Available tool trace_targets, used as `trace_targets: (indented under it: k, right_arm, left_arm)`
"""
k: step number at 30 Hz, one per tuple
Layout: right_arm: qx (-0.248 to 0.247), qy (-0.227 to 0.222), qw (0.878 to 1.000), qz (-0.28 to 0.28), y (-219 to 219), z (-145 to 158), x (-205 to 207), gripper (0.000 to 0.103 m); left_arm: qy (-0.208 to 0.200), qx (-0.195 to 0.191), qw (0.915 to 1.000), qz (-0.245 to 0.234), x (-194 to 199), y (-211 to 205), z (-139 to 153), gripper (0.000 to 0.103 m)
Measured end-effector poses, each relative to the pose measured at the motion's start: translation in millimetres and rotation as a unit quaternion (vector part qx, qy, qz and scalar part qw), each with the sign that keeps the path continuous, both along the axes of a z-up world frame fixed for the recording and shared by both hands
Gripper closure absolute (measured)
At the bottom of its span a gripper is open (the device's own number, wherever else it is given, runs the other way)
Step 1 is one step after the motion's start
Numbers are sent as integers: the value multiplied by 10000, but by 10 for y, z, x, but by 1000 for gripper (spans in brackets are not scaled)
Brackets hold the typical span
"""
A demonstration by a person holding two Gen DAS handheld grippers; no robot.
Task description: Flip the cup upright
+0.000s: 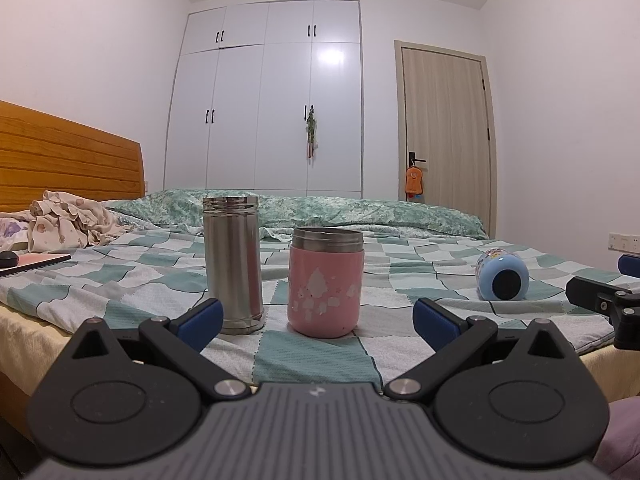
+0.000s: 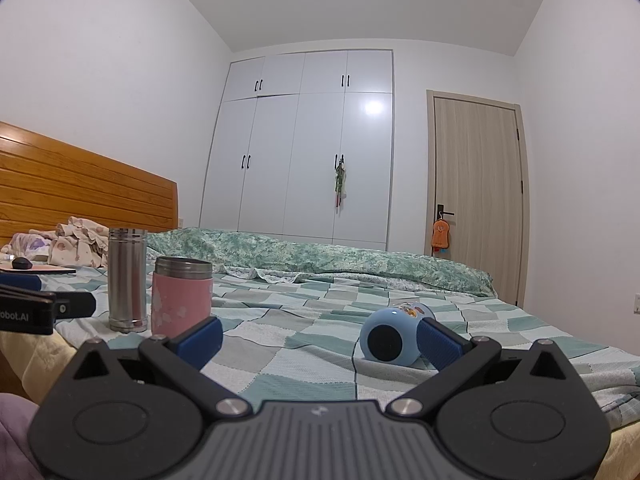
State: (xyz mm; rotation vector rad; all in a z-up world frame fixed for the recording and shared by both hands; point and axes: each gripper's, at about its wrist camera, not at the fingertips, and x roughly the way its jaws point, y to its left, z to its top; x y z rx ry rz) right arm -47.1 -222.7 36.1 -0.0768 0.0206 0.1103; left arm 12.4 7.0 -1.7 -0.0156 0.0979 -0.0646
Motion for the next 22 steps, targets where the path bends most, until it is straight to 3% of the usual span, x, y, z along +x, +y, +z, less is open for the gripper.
trace_targets:
  k: [22]
  right_arm:
    - [4, 2, 10000, -1, 0, -3, -1, 0]
  left_arm:
    - [-31, 69, 10000, -3, -19, 0, 8, 0]
